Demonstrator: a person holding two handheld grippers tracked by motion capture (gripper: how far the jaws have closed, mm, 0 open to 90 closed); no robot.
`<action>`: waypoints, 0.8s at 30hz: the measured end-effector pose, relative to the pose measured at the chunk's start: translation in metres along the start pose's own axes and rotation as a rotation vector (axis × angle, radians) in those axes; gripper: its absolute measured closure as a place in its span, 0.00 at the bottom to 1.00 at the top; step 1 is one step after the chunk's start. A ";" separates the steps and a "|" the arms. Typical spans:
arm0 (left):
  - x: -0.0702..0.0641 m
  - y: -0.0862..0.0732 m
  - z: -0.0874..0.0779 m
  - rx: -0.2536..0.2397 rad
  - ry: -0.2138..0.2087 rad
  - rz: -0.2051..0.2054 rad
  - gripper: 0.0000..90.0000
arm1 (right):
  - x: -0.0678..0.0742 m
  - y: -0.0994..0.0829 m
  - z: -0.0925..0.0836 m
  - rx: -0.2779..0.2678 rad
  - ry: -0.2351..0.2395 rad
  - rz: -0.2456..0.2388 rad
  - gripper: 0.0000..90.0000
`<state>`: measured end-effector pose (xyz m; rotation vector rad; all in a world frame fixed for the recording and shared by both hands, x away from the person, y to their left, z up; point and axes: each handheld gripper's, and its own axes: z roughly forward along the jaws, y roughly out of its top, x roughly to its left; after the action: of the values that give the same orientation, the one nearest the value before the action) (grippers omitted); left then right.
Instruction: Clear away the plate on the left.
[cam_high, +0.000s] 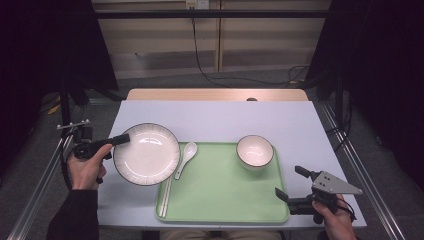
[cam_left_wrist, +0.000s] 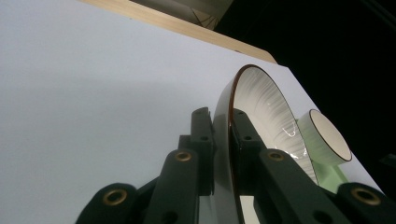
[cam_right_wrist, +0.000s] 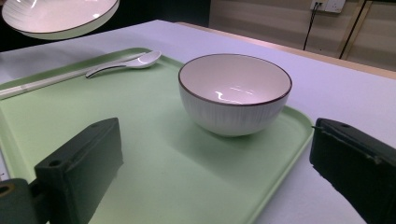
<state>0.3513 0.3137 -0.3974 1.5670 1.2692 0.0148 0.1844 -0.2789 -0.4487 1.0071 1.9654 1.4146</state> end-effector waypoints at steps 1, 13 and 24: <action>-0.002 0.000 0.002 0.006 0.000 0.012 0.92 | 0.000 0.000 0.000 0.000 0.002 0.000 0.03; -0.017 -0.005 0.028 0.059 -0.051 0.007 0.92 | 0.000 0.000 0.001 0.003 0.003 -0.001 0.03; -0.041 -0.007 0.056 0.112 -0.097 0.042 0.92 | 0.000 0.000 0.001 0.004 0.003 -0.003 0.02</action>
<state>0.3612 0.2448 -0.4041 1.6697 1.1782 -0.1067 0.1850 -0.2782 -0.4485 1.0035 1.9719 1.4123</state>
